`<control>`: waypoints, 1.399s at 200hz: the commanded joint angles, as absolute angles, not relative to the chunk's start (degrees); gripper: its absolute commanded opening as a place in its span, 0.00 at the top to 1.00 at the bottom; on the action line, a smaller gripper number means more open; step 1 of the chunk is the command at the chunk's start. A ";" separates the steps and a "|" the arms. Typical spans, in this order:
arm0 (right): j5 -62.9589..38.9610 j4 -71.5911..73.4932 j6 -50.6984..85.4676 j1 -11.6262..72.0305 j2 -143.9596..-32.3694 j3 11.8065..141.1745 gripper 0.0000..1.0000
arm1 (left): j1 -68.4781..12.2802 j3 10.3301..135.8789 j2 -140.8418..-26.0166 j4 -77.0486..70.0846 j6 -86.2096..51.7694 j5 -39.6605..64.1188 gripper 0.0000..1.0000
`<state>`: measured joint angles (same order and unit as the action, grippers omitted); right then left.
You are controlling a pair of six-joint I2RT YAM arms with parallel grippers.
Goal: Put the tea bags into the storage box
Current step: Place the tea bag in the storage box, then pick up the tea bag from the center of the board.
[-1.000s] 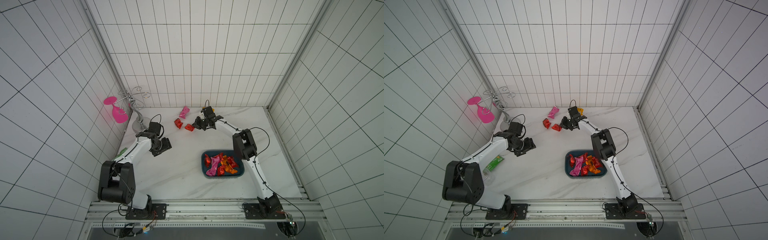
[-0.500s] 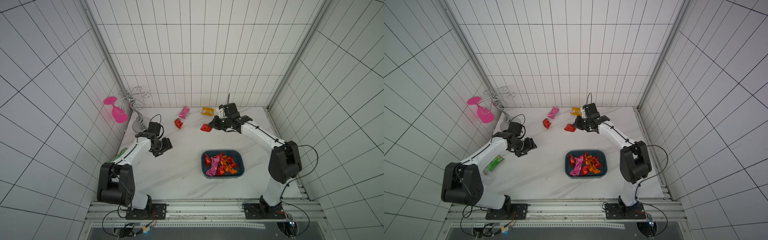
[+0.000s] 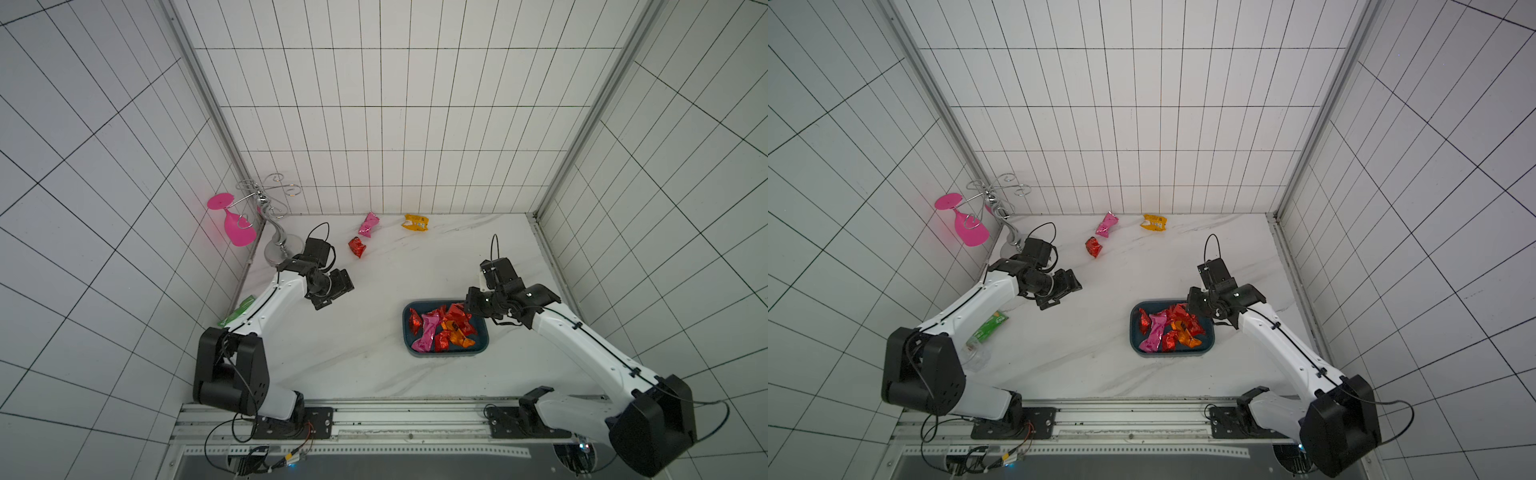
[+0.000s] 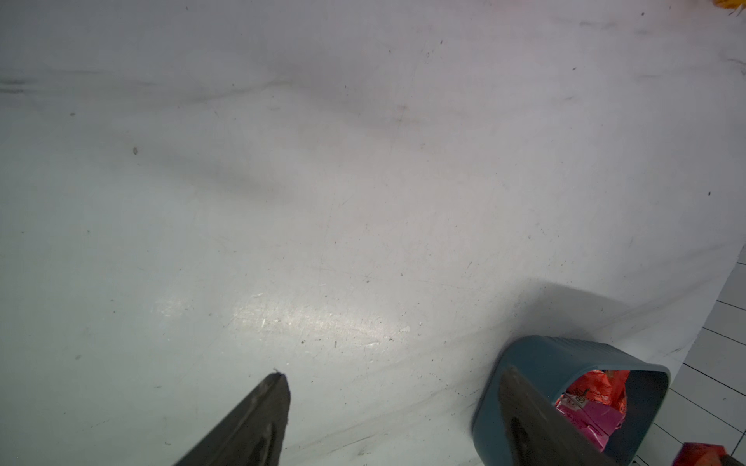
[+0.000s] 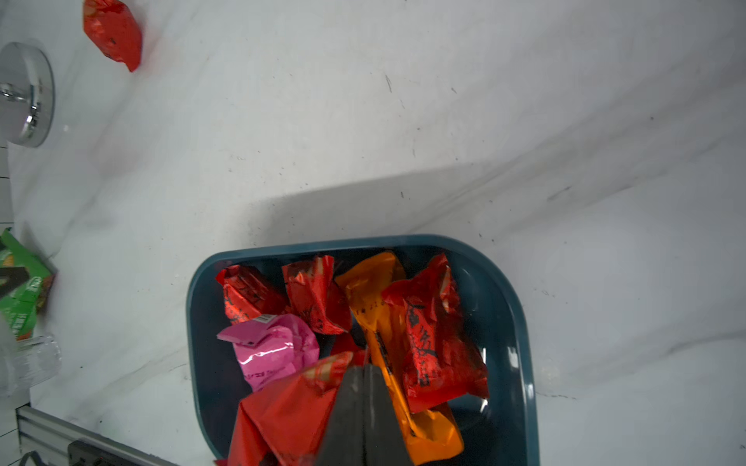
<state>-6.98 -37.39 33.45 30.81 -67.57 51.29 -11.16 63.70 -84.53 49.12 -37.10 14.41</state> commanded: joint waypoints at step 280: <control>-4.03 -39.70 24.61 16.92 -88.32 71.62 0.43 | -12.92 132.87 -144.61 59.65 -33.34 1.13 0.13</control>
<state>-3.03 -37.47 25.89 17.93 -86.85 69.12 -11.86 131.22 -142.61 60.47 -32.62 1.89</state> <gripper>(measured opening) 0.570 0.892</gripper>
